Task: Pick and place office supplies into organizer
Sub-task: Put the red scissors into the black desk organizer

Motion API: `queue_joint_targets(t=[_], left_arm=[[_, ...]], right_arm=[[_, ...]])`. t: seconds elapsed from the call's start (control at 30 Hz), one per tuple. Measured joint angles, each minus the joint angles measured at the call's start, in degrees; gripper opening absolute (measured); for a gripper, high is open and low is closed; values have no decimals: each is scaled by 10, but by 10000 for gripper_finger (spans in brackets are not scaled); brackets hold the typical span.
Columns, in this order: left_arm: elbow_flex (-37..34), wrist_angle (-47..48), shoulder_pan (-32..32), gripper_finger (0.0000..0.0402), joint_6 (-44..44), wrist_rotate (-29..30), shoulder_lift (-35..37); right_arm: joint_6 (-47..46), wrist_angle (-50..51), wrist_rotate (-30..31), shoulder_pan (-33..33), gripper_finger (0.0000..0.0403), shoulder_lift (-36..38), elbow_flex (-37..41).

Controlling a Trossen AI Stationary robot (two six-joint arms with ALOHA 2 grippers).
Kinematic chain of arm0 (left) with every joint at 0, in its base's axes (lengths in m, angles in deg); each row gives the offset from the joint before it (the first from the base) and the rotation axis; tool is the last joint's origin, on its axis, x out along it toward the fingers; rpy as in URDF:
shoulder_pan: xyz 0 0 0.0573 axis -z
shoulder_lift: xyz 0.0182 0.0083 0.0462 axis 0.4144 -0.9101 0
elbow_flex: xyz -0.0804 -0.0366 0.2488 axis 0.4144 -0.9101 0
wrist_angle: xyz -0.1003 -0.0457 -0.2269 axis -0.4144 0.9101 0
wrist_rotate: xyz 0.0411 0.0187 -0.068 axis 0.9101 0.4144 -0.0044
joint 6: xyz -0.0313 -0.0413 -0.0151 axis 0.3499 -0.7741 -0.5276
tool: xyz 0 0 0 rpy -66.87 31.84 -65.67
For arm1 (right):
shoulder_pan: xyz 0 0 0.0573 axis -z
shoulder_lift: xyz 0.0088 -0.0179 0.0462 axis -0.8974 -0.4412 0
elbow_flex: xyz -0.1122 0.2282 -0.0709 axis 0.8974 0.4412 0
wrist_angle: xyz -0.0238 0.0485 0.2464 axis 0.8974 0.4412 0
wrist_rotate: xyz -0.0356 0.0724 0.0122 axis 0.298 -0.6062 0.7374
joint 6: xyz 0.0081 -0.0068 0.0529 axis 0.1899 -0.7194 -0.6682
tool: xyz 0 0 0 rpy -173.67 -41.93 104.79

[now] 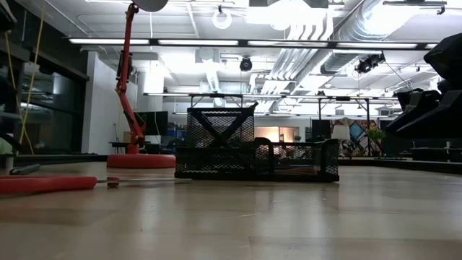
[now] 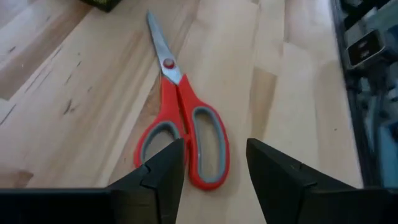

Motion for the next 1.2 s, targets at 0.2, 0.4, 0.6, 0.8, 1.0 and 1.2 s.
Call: queue_joint_targets(t=[0.2,0.4,0.6,0.8,1.0,1.2], left_arm=[[-34,-65,-6,163,45,9,7],[-15,-68,-6,163,71,18,-30],[7,-65,-6,163,55,20,-82],[10,-88,-6,163,40,21,-122],[11,-106,-5,163,28,37,-162],[10,-109,-6,163,40,42,-170]], right_arm=[[0,3,0,0,114,0,0],[0,8,0,0,114,0,0],[0,13,0,0,114,0,0],[0,15,0,0,114,0,0],[0,18,0,0,114,0,0],[0,21,0,0,114,0,0]])
